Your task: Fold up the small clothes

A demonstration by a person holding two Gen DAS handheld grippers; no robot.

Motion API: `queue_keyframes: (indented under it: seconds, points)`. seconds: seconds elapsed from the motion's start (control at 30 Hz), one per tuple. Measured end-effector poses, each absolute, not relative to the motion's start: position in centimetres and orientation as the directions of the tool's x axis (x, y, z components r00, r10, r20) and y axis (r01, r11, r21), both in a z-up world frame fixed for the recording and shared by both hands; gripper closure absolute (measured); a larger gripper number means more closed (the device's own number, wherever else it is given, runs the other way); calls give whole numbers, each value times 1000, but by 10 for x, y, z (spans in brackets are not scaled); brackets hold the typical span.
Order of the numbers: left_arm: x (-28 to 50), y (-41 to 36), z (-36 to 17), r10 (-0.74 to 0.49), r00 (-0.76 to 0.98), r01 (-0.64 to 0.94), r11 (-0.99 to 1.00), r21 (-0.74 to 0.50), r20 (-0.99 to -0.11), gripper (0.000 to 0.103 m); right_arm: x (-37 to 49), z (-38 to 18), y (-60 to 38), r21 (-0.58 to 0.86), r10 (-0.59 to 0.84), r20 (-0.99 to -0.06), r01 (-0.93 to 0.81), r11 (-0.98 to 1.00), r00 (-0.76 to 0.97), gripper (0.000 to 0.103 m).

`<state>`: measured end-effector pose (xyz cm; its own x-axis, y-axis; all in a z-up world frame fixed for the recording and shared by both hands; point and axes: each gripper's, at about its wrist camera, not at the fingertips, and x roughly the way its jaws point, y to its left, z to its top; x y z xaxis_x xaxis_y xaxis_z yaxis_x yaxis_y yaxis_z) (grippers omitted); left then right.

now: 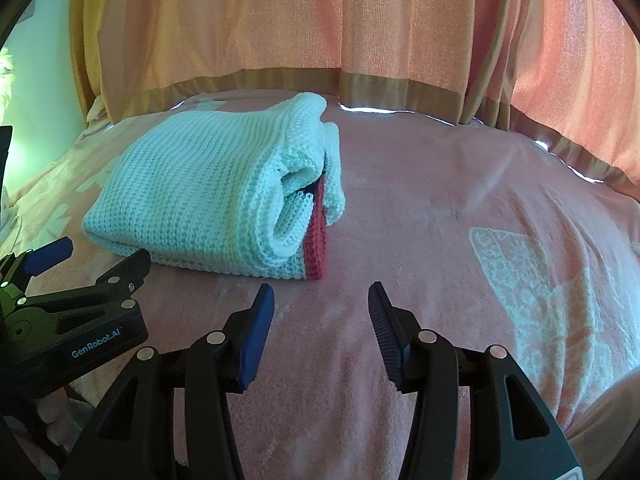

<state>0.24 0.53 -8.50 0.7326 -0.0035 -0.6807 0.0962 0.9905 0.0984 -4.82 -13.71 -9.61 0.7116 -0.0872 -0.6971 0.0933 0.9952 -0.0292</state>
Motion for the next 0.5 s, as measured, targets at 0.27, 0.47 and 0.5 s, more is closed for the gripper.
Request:
queue_keyframes:
  seconds: [0.27, 0.47, 0.5]
  points:
    - [2, 3, -85, 8, 742, 93, 989, 115, -671, 8, -49, -96, -134, -31, -89, -695, 94, 995, 714, 53]
    - [4, 2, -84, 2, 736, 93, 990, 104, -677, 8, -50, -97, -134, -30, -91, -694, 98, 995, 715, 51]
    - [4, 2, -84, 4, 734, 94, 990, 107, -680, 8, -50, -96, -134, -30, -91, -693, 97, 995, 715, 51]
